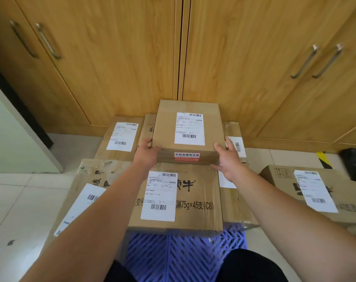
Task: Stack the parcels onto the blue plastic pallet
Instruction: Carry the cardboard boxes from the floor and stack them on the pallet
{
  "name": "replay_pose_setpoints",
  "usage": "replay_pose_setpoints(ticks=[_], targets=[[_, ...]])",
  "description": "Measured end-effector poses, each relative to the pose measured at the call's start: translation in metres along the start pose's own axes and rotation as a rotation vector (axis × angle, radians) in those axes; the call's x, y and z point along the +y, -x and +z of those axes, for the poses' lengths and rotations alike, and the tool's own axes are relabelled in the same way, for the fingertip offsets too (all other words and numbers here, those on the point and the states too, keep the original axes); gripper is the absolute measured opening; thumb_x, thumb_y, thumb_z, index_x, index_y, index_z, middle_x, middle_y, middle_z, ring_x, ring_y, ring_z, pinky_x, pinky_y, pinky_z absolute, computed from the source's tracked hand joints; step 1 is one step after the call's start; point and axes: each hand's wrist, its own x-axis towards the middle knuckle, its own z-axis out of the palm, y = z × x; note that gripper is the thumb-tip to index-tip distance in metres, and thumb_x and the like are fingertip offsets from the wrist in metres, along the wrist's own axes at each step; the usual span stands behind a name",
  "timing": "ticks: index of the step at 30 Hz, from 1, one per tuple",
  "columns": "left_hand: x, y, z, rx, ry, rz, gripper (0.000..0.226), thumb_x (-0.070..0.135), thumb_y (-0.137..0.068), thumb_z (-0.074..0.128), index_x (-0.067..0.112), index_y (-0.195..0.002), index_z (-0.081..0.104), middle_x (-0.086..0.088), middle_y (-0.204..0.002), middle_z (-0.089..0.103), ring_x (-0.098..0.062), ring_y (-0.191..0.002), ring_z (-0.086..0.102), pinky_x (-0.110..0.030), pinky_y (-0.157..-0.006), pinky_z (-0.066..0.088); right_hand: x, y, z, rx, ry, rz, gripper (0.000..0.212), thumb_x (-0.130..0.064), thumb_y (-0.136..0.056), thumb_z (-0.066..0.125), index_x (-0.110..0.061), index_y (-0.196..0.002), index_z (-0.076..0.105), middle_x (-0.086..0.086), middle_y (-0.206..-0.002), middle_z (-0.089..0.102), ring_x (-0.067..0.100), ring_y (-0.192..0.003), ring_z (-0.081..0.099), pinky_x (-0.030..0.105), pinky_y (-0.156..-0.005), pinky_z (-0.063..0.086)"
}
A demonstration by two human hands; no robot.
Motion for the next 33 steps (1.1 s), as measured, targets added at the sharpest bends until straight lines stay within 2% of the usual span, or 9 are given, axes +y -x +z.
replay_pose_setpoints(ticks=[2, 4, 7, 9, 15, 19, 23, 28, 33], targets=[[0.004, -0.001, 0.002, 0.015, -0.021, -0.009, 0.047, 0.023, -0.1, 0.052, 0.026, -0.145, 0.038, 0.006, -0.097, 0.054, -0.011, -0.075, 0.051, -0.04, -0.091, 0.051, -0.001, -0.001, 0.001, -0.006, 0.027, 0.004, 0.061, -0.028, -0.103, 0.051, -0.043, -0.154, 0.021, -0.004, -0.157, 0.035, 0.022, -0.13, 0.047, 0.053, -0.098, 0.052], [0.002, -0.001, 0.005, 0.03, -0.052, 0.003, 0.05, 0.026, -0.101, 0.048, 0.028, -0.149, 0.033, 0.002, -0.111, 0.055, -0.013, -0.08, 0.054, -0.041, -0.094, 0.05, -0.001, -0.001, 0.002, -0.003, 0.041, 0.008, 0.062, -0.03, -0.104, 0.05, -0.042, -0.156, 0.019, -0.003, -0.158, 0.034, 0.024, -0.133, 0.046, 0.051, -0.099, 0.052], [0.006, 0.015, 0.003, 0.065, 0.026, -0.033, 0.065, 0.041, -0.1, 0.048, 0.036, -0.155, 0.014, -0.003, -0.143, 0.047, -0.029, -0.124, 0.052, -0.049, -0.105, 0.045, -0.013, 0.021, -0.003, 0.02, 0.109, 0.077, 0.07, -0.051, -0.099, 0.051, -0.044, -0.156, 0.011, -0.003, -0.162, 0.026, 0.027, -0.138, 0.039, 0.055, -0.102, 0.048], [0.023, 0.045, -0.01, 0.105, 0.136, -0.118, 0.072, 0.052, -0.097, 0.049, 0.035, -0.156, 0.01, -0.002, -0.14, 0.048, -0.032, -0.132, 0.045, -0.049, -0.105, 0.044, -0.033, 0.054, -0.013, 0.054, 0.145, 0.152, 0.078, -0.063, -0.094, 0.05, -0.043, -0.156, 0.007, -0.004, -0.163, 0.021, 0.029, -0.142, 0.034, 0.058, -0.102, 0.046], [0.1, 0.194, -0.056, 0.042, 0.206, -0.298, 0.048, 0.039, -0.104, 0.042, 0.019, -0.147, 0.037, -0.011, -0.149, 0.042, -0.034, -0.122, 0.055, -0.045, -0.1, 0.048, -0.111, 0.194, -0.068, 0.126, 0.111, 0.262, 0.068, -0.042, -0.098, 0.054, -0.032, -0.156, 0.019, 0.002, -0.157, 0.035, 0.03, -0.135, 0.043, 0.053, -0.108, 0.041], [0.157, 0.31, -0.063, -0.058, 0.208, -0.373, 0.04, 0.029, -0.105, 0.042, 0.011, -0.14, 0.048, -0.014, -0.142, 0.052, -0.038, -0.119, 0.058, -0.047, -0.098, 0.048, -0.173, 0.32, -0.104, 0.123, 0.027, 0.341, 0.032, -0.019, -0.1, 0.051, -0.026, -0.131, 0.044, 0.001, -0.117, 0.054, 0.021, -0.107, 0.054, 0.048, -0.096, 0.05], [0.217, 0.433, -0.057, -0.163, 0.23, -0.477, 0.027, 0.024, -0.105, 0.042, 0.008, -0.117, 0.06, -0.019, -0.128, 0.06, -0.042, -0.113, 0.06, -0.052, -0.1, 0.046, -0.215, 0.434, -0.161, 0.215, -0.151, 0.445, 0.034, -0.021, -0.101, 0.055, -0.022, -0.133, 0.046, 0.006, -0.12, 0.056, 0.024, -0.112, 0.055, 0.043, -0.087, 0.051], [0.27, 0.528, -0.023, -0.202, 0.219, -0.563, 0.044, 0.031, -0.108, 0.029, 0.002, -0.129, 0.054, -0.021, -0.129, 0.059, -0.042, -0.117, 0.057, -0.053, -0.104, 0.043, -0.255, 0.524, -0.25, 0.385, -0.312, 0.514, 0.03, -0.021, -0.103, 0.053, -0.013, -0.131, 0.051, 0.01, -0.121, 0.055, 0.026, -0.105, 0.056, 0.051, -0.096, 0.047], [0.297, 0.552, 0.047, -0.238, 0.087, -0.557, 0.035, 0.024, -0.104, 0.047, 0.002, -0.128, 0.058, -0.018, -0.119, 0.064, -0.035, -0.105, 0.061, -0.046, -0.093, 0.048, -0.279, 0.555, -0.323, 0.474, -0.398, 0.43, 0.028, -0.022, -0.101, 0.055, -0.012, -0.128, 0.056, 0.007, -0.113, 0.062, 0.027, -0.103, 0.062, 0.044, -0.089, 0.053]])
